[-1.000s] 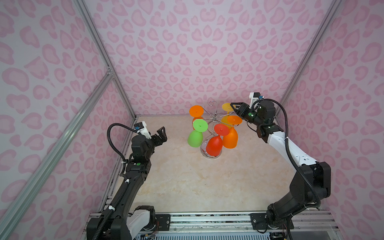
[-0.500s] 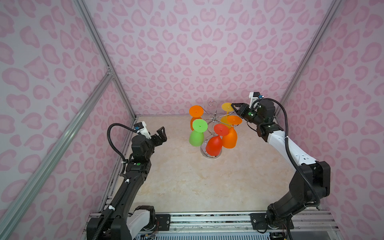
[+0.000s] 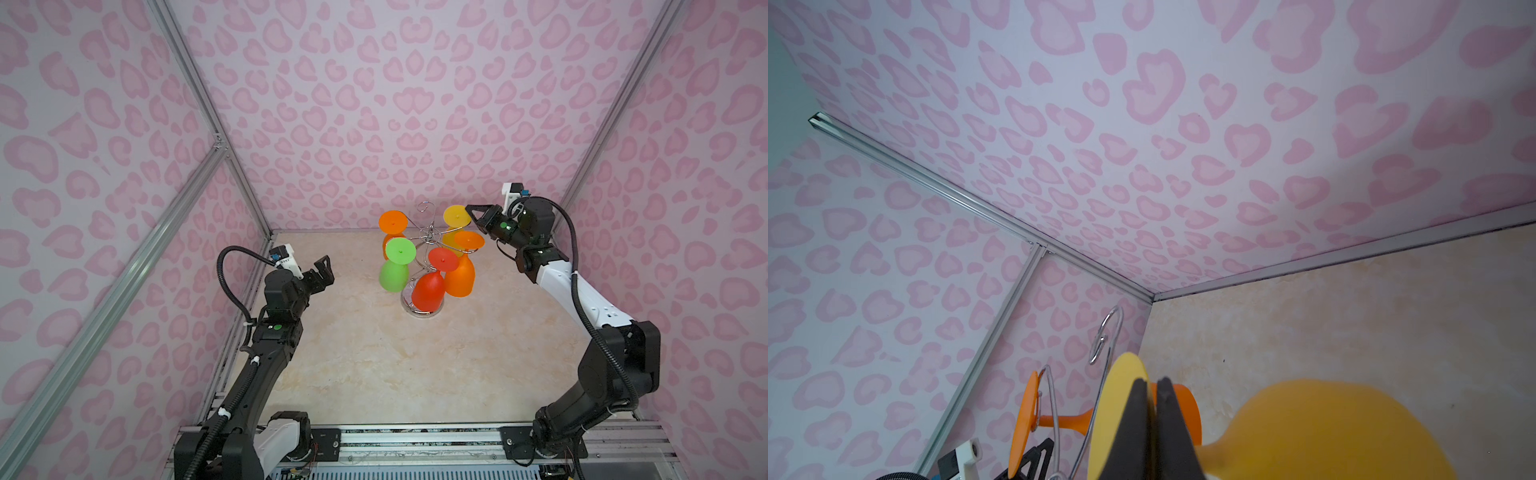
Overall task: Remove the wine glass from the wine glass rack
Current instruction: 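Close the right gripper on the yellow glass's base rim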
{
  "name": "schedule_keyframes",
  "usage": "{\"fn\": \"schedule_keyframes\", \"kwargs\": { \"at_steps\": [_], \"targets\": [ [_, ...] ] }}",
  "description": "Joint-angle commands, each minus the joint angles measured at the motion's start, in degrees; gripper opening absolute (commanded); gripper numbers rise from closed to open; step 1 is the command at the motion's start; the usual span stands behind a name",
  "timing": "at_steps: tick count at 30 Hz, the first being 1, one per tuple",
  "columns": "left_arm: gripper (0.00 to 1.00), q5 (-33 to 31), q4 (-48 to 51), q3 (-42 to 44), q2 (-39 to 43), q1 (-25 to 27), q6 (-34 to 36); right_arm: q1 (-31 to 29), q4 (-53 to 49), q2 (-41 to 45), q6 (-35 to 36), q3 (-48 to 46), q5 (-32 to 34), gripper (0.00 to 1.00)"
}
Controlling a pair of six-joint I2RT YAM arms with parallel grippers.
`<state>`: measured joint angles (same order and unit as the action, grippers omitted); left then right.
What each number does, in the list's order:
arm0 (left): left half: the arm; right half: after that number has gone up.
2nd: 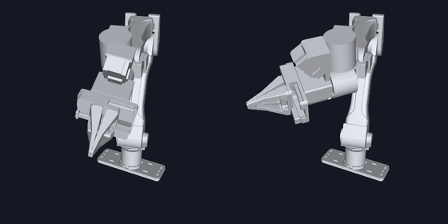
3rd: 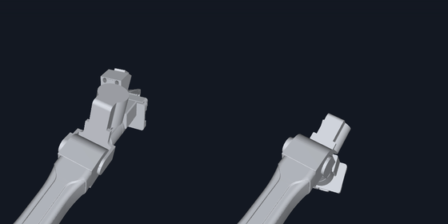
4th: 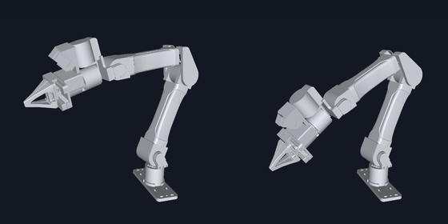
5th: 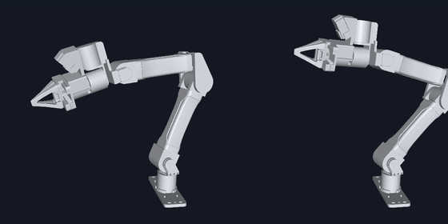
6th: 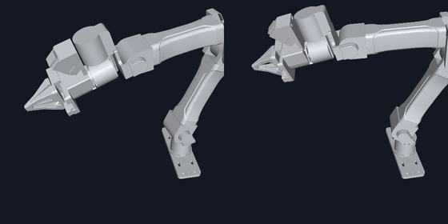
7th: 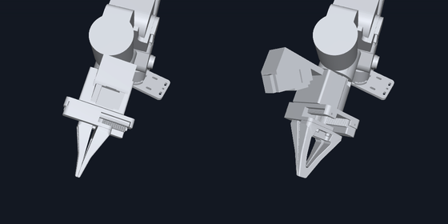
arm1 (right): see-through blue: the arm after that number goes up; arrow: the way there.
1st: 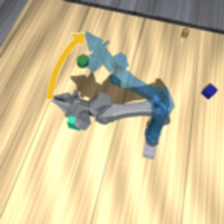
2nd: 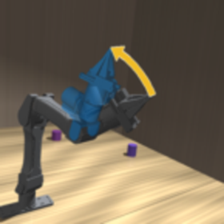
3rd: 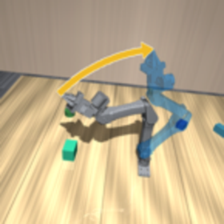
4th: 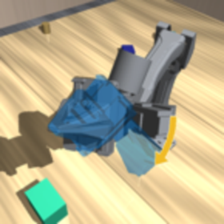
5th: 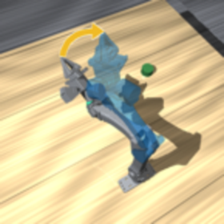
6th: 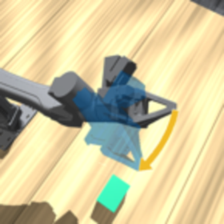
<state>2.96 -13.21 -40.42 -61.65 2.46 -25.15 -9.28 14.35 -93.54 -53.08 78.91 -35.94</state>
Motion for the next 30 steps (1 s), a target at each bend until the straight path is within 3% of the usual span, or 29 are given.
{"fn": "schedule_keyframes", "kwargs": {
  "at_steps": [1,11,25,30],
  "targets": [
    [0.98,-0.64,-0.41,-0.17,-0.14,-0.02,0.86,0.12,2.5,-0.41,-1.42,-0.15,-1.71,0.05],
    [0.98,-0.92,0.03,-0.36,-0.4,0.0,0.89,1.18,4.69,-1.27,-5.83,-0.41,-4.6,0.0],
    [0.98,-1.07,0.56,-0.53,-0.23,-0.06,1.14,3.26,19.41,-2.7,-20.69,-3.41,-9.48,0.0],
    [0.98,-0.97,0.64,-0.42,-0.27,-0.04,1.15,3.78,20.88,-2.21,-21.83,-4.51,-9.84,0.0]
  ]
}}
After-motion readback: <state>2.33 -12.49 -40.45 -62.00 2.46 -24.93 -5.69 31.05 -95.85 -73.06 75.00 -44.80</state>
